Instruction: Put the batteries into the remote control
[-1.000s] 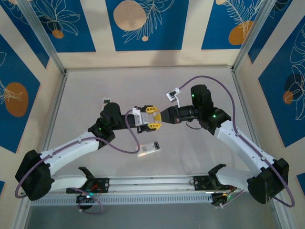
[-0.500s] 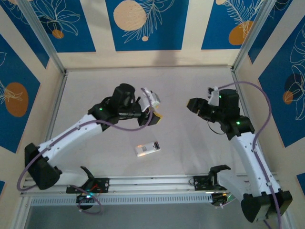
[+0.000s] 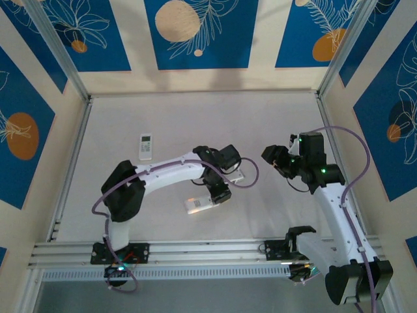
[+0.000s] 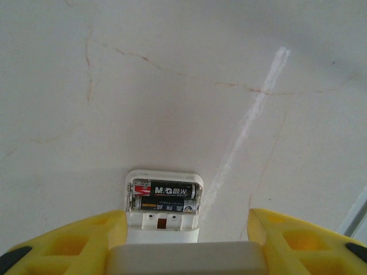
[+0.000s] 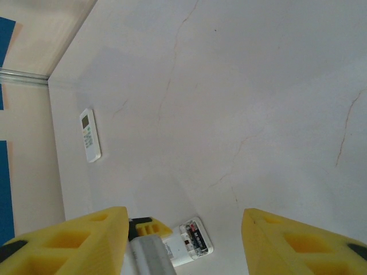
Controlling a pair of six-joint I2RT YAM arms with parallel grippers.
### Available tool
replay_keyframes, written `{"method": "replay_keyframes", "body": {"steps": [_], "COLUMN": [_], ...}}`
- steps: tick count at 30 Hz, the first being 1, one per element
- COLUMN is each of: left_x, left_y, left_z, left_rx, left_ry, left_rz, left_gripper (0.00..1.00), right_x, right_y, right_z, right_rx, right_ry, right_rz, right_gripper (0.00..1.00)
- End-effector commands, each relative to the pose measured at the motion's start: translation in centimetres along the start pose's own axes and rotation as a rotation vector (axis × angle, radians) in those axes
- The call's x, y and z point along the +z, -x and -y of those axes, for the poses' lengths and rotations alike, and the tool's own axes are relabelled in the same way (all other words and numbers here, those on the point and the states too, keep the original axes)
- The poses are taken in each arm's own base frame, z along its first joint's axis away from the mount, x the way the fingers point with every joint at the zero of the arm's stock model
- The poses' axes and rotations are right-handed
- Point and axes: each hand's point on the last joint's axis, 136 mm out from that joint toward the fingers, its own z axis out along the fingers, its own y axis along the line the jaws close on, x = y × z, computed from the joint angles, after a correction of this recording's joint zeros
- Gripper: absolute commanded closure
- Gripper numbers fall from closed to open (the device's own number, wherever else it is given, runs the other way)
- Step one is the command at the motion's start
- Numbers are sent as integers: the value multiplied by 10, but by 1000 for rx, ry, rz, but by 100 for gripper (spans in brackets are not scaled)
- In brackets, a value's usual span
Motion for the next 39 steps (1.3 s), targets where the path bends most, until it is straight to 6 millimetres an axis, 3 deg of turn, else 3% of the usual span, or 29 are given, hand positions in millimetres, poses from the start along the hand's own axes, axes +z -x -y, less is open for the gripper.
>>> {"method": "replay_keyframes", "body": {"steps": [1,14,20,29,39], "left_x": [5,39,53,58,49], "left_y": [-2,-12,-23,-26,-22], "left_z": [-5,-7,-12,-13,-10], "left_rx": [10,24,62,62,73], "left_ry": [59,88,115,116,115], "left_rz": [-22,4,-86,-106,-86], "left_gripper": [53,48,45,43,32], "right_x": [-1,1,1,3,4], "right_y": [-10,-11,-13,-12,-12], "right_z": [7,4,5,3,3], "right_rx": [15,32,39,45,45], "right_ry": [-6,15,15,26,26], "right_rz": [-22,-33,-39,-44,-45], "right_gripper": [44,44,44,44,44]}}
